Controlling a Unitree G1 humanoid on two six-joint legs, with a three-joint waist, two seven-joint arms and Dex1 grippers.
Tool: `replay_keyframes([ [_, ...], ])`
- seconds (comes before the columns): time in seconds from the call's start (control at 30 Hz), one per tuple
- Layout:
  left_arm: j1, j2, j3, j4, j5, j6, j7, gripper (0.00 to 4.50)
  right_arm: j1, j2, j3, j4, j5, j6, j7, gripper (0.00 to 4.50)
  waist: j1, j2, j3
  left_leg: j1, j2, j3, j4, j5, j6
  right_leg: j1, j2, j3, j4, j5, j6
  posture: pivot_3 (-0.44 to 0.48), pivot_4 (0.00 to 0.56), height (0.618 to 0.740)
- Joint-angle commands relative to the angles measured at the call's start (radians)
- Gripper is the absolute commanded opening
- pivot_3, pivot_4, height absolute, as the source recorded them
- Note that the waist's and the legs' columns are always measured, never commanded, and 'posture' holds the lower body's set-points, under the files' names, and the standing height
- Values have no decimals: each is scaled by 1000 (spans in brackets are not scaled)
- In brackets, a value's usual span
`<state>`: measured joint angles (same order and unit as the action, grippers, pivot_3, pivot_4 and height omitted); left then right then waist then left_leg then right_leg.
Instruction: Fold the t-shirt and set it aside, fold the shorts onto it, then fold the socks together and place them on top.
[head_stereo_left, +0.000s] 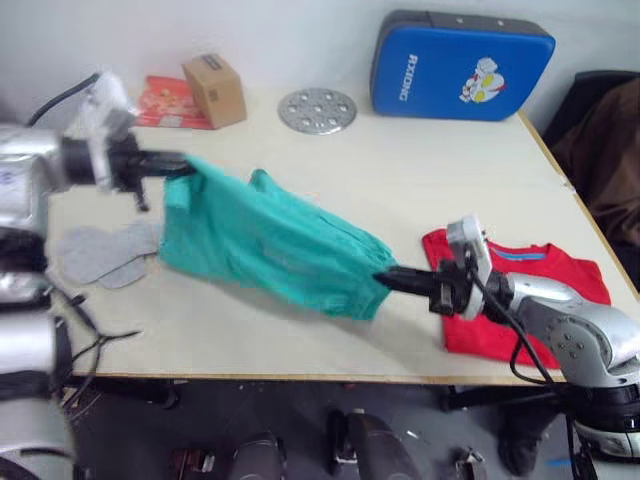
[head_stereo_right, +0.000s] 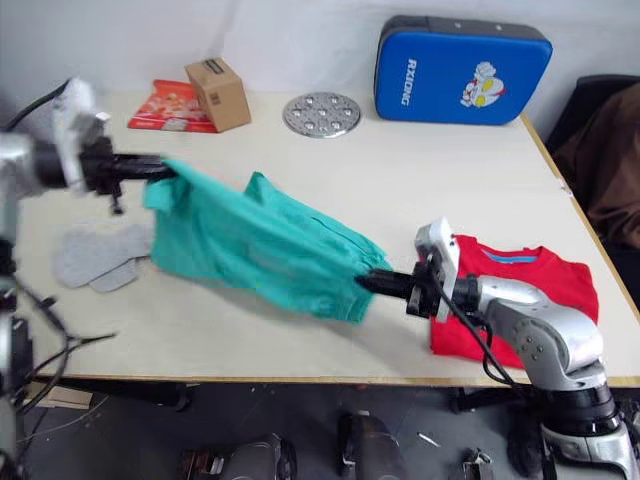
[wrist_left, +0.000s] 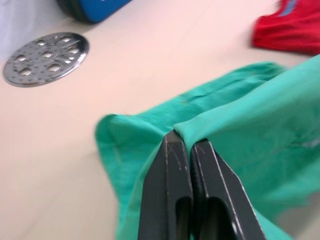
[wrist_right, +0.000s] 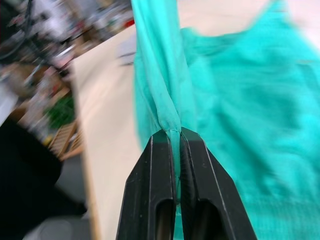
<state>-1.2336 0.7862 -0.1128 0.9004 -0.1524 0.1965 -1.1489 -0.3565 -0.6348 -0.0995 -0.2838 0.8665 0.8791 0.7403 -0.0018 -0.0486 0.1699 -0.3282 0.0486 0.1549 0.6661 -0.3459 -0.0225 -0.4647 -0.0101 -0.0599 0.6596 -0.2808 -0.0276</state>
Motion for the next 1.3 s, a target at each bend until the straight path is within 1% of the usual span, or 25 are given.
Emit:
replay_keyframes([
  [0.03,-108,-106,-54,246,156,-215,206,12,-15,23,-24,35,-57,22,-126,0,-6,0,0,-2,0,0,0,0,0,-1,0,0,-1,0,0,0,150,740],
  [0.07,-124,-140,-64,294,186,-253,253,12,-18,29,-13,47,-86,14,-147,0,-11,0,0,-3,0,1,0,0,1,-3,0,-1,-1,0,0,0,150,740],
  [0.17,-142,-202,-79,378,251,-329,343,12,-27,53,2,70,-141,-10,-187,0,-29,0,1,-11,0,4,-1,0,0,-16,0,2,4,0,0,0,150,740],
  [0.3,-141,-258,-103,428,335,-366,443,12,-58,84,10,112,-212,-41,-230,0,-34,-1,3,-9,1,5,-1,3,-6,-18,1,2,11,-1,-3,0,150,740],
  [0.33,-141,-265,-104,434,351,-371,465,197,-66,90,-1,114,-214,-37,-238,0,-35,-1,3,-8,0,5,-1,4,-7,-18,1,3,13,-1,-3,0,150,740],
  [0.4,-143,-268,-95,442,367,-373,485,606,-74,91,-30,104,-200,-13,-245,572,-35,-1,3,-6,0,5,-1,6,-9,-17,1,4,15,0,-5,0,150,740],
  [0.43,-144,-266,-87,443,371,-375,497,900,-73,83,-42,90,-191,-3,-243,835,-35,-1,3,-6,0,5,-1,8,-10,-17,2,4,15,0,-6,0,150,740],
  [0.6,-156,-235,-40,436,364,-414,513,2526,-36,9,-67,-30,-193,18,-216,2554,-34,-1,3,-6,1,4,-2,9,-11,-18,2,4,17,-1,-7,0,150,740],
  [0.73,-163,-171,16,411,329,-454,427,3890,12,-68,-77,-205,-157,33,-174,4026,-36,-1,3,-6,1,4,-2,8,-11,-18,2,4,16,-1,-7,0,150,740],
  [0.77,-160,-155,30,403,317,-463,388,4207,23,-83,-74,-243,-150,34,-163,4378,-38,-1,3,-6,1,5,-2,8,-11,-18,2,4,17,-1,-7,0,150,740],
  [0.8,-149,-132,53,386,283,-467,291,4478,38,-108,-48,-292,-159,23,-143,4500,-40,-1,3,-6,1,5,-2,8,-12,-18,2,4,17,-1,-7,0,150,740],
  [0.83,-132,-109,78,363,245,-466,179,4478,55,-131,-17,-338,-176,7,-123,4500,-41,-1,3,-5,1,5,-2,8,-12,-17,2,4,17,-1,-7,0,150,740],
  [0.87,-93,-76,97,321,202,-453,33,4478,68,-147,29,-375,-203,-14,-108,4500,-44,-1,3,-5,1,5,-2,8,-12,-17,2,4,17,-1,-7,0,150,740],
  [0.93,-1,-20,107,222,149,-393,-177,4478,82,-165,114,-409,-271,-65,-95,4500,-55,-1,3,-5,2,5,-2,8,-13,-17,3,3,17,-2,-8,0,150,740],
  [0.97,66,7,105,146,125,-362,-254,4478,86,-167,154,-409,-310,-95,-92,4500,-57,0,3,-3,1,5,-2,8,-13,-16,3,3,18,-3,-9,0,150,740],
  [1.03,233,67,89,-36,96,-300,-355,4478,80,-164,235,-385,-399,-161,-86,4500,-66,0,3,-2,1,5,-2,8,-13,-15,3,4,20,-4,-9,0,150,740],
  [1.1,396,122,83,-220,78,-288,-402,4478,67,-163,301,-355,-480,-222,-77,4500,-72,-1,3,-2,2,4,-1,8,-14,-16,3,5,21,-5,-9,0,150,740],
  [1.13,451,136,88,-285,73,-280,-398,4478,62,-162,330,-341,-516,-255,-67,4500,-72,-2,3,-2,2,4,-1,9,-14,-16,3,5,21,-5,-10,0,150,740],
  [1.17,484,139,94,-326,77,-284,-368,4478,58,-162,363,-324,-559,-295,-57,4500,-70,-3,4,-3,2,2,-1,9,-14,-16,3,4,22,-5,-10,0,150,740],
  [1.23,501,124,98,-350,97,-315,-288,4478,49,-155,412,-289,-637,-367,-45,4500,-53,-7,3,-6,2,0,1,9,-13,-17,3,4,22,-5,-10,0,150,740],
  [1.3,489,104,78,-314,146,-410,-213,4478,33,-146,453,-240,-715,-432,-47,4500,-41,-7,3,-6,1,-2,2,9,-13,-16,2,3,20,-5,-9,0,150,740],
])
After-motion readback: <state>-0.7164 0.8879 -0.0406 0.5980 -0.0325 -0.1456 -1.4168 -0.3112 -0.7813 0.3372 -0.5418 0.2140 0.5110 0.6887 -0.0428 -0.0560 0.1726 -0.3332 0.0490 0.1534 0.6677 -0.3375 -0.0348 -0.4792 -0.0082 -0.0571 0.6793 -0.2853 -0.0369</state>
